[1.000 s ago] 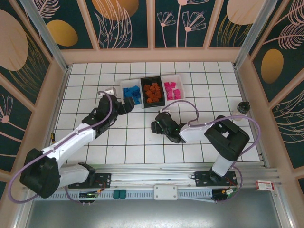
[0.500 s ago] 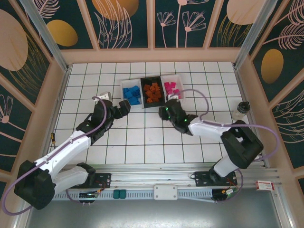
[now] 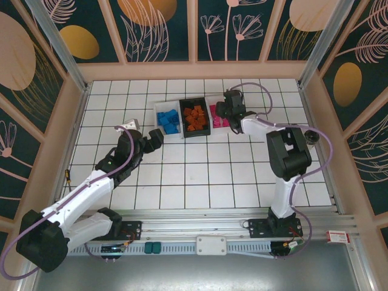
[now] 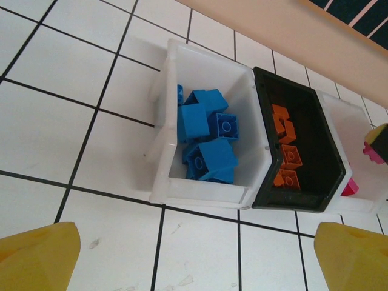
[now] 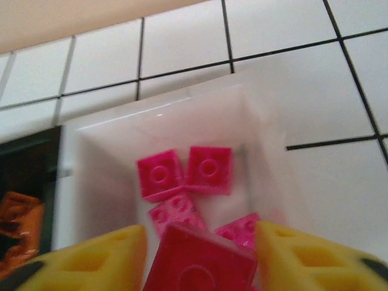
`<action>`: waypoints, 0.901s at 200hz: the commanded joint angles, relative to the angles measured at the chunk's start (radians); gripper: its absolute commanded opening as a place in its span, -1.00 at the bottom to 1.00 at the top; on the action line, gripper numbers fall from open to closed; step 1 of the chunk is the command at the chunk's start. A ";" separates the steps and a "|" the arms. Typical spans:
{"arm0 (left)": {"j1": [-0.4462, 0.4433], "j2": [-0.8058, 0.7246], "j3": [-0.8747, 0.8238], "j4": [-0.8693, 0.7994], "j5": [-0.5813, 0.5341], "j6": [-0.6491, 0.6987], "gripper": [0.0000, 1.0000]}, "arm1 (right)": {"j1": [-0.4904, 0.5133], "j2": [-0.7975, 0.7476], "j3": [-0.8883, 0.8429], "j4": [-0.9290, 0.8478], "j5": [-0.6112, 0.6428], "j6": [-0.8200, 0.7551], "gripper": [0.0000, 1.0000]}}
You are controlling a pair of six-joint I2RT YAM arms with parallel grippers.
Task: Sort the legos into containers by color
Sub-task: Place the lego in the container, then reset both arms
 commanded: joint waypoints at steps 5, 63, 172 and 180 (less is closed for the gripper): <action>0.004 -0.042 0.002 -0.010 -0.085 0.000 0.97 | -0.009 -0.024 0.073 -0.045 -0.001 -0.003 0.24; 0.005 -0.044 -0.014 0.159 -0.289 0.143 0.97 | 0.044 -0.342 -0.219 0.168 -0.006 0.021 0.52; 0.300 0.362 -0.056 0.661 -0.313 0.612 0.97 | 0.101 -0.656 -0.548 0.278 0.145 0.009 0.74; 0.307 0.380 -0.095 0.735 -0.322 0.622 0.97 | 0.101 -0.667 -0.553 0.271 0.168 0.016 0.81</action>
